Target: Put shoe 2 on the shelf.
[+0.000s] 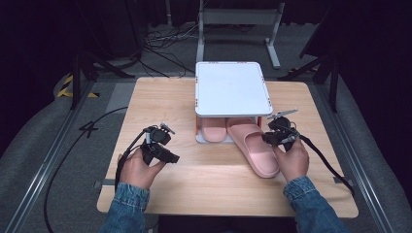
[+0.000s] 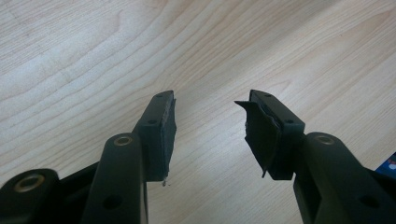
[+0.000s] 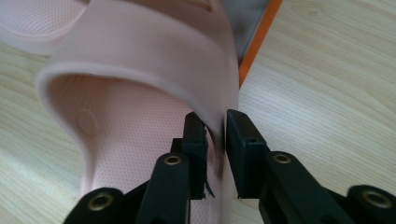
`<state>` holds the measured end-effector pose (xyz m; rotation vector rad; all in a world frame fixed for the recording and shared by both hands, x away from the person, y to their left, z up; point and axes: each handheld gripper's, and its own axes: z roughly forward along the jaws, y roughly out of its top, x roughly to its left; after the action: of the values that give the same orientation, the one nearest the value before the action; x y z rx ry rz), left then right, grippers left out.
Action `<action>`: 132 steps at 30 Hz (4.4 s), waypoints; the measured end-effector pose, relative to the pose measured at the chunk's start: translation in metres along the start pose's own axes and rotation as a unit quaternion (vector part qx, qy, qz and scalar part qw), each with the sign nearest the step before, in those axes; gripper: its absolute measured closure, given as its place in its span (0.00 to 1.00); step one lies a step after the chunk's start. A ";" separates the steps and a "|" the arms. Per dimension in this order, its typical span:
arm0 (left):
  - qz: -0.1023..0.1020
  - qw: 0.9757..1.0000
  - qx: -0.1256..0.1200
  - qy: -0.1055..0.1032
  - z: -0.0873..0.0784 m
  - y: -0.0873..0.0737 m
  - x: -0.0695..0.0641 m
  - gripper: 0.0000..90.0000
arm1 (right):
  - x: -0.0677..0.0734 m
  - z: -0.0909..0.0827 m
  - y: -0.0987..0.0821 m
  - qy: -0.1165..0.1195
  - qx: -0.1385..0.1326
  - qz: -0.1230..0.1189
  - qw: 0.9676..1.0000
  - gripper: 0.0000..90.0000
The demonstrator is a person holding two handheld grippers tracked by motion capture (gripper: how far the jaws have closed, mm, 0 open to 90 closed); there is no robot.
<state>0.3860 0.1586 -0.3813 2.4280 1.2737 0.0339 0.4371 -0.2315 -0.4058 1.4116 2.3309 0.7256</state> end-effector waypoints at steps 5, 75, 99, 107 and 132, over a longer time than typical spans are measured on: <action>0.004 1.000 0.002 -0.004 0.002 0.005 -0.001 0.58 | -0.002 -0.020 -0.007 0.031 -0.007 -0.011 0.999 0.64; -0.020 1.000 0.002 -0.002 0.001 -0.011 0.003 0.58 | 0.028 0.038 -0.007 0.144 -0.010 -0.183 0.973 0.90; -0.011 1.000 -0.009 0.000 0.000 -0.007 0.003 0.56 | 0.019 -0.009 -0.008 0.120 -0.050 -0.170 0.977 0.66; -0.008 1.000 -0.008 -0.006 0.001 -0.005 0.004 0.56 | -0.003 -0.058 -0.020 0.089 -0.054 -0.156 0.982 0.53; -0.023 0.998 -0.044 0.024 -0.010 -0.019 0.036 0.42 | -0.109 -0.095 -0.088 0.026 -0.052 -0.069 0.996 0.28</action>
<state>0.3900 0.1998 -0.3847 2.3351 1.3212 0.1341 0.3748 -0.3859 -0.3772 1.1892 2.3649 0.8390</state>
